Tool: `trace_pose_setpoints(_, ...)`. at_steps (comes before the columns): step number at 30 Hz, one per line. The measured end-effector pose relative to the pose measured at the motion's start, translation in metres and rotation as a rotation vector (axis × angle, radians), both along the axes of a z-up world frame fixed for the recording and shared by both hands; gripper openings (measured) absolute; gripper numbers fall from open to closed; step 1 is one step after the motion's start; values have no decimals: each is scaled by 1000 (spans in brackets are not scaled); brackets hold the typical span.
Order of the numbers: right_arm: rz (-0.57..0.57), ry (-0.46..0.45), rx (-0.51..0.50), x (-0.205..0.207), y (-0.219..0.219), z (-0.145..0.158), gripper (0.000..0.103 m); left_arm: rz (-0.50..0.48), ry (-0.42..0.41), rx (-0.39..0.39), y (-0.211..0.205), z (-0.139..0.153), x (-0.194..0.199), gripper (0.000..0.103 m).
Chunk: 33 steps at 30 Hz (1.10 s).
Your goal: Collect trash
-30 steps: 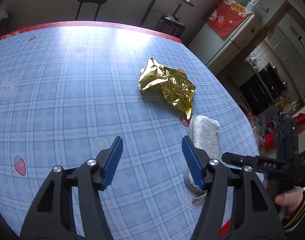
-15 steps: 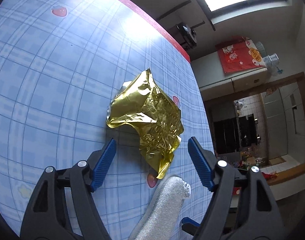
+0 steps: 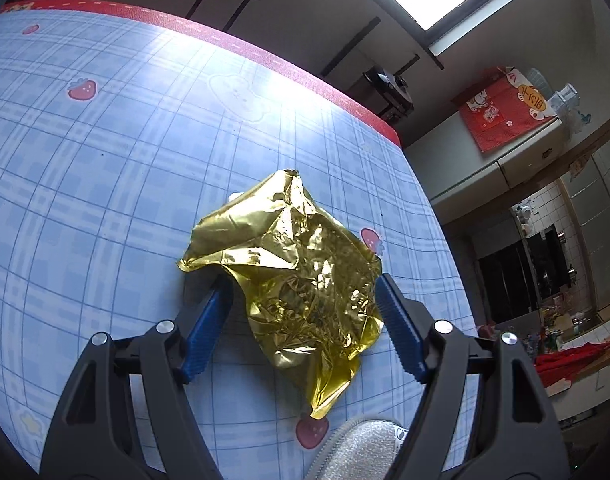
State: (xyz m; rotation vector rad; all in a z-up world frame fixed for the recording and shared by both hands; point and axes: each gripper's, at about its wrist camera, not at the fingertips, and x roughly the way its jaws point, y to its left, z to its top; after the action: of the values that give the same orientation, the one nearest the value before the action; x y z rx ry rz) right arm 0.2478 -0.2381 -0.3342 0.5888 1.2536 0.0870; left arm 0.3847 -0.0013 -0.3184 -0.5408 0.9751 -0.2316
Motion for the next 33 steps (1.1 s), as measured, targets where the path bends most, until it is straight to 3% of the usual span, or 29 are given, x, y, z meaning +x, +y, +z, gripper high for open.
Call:
trace_pose_setpoints(1, -6, -1, 2, -1, -3, 0, 51, 0, -6, 39, -5, 1, 2, 71)
trace_pose_setpoints(4, -19, -3, 0, -4, -9, 0, 51, 15, -8, 162, -16, 2, 9, 54)
trace_pose_setpoints(8, -30, -2, 5, -8, -18, -1, 51, 9, -5, 180, -13, 4, 16, 47)
trace_pose_setpoints(12, -18, -8, 20, -8, -16, 1, 51, 3, -3, 145, 4, 10, 11, 43)
trace_pose_setpoints(15, 10, -14, 30, -6, -9, 1, 53, -32, -37, 150, 22, 21, -5, 43)
trace_pose_setpoints(17, 34, -24, 30, -5, -1, 2, 62, -52, -58, 151, 38, 31, -17, 43)
trace_pose_setpoints(23, 84, -41, 28, -6, 21, -1, 72, -124, -96, 168, 89, 58, -75, 43)
trace_pose_setpoints(27, 108, -46, 13, -5, 33, -1, 75, -204, -63, 203, 103, 54, -120, 43)
trace_pose_setpoints(33, 93, -44, 5, 2, 38, 0, 75, -334, -36, 262, 85, 34, -165, 43)
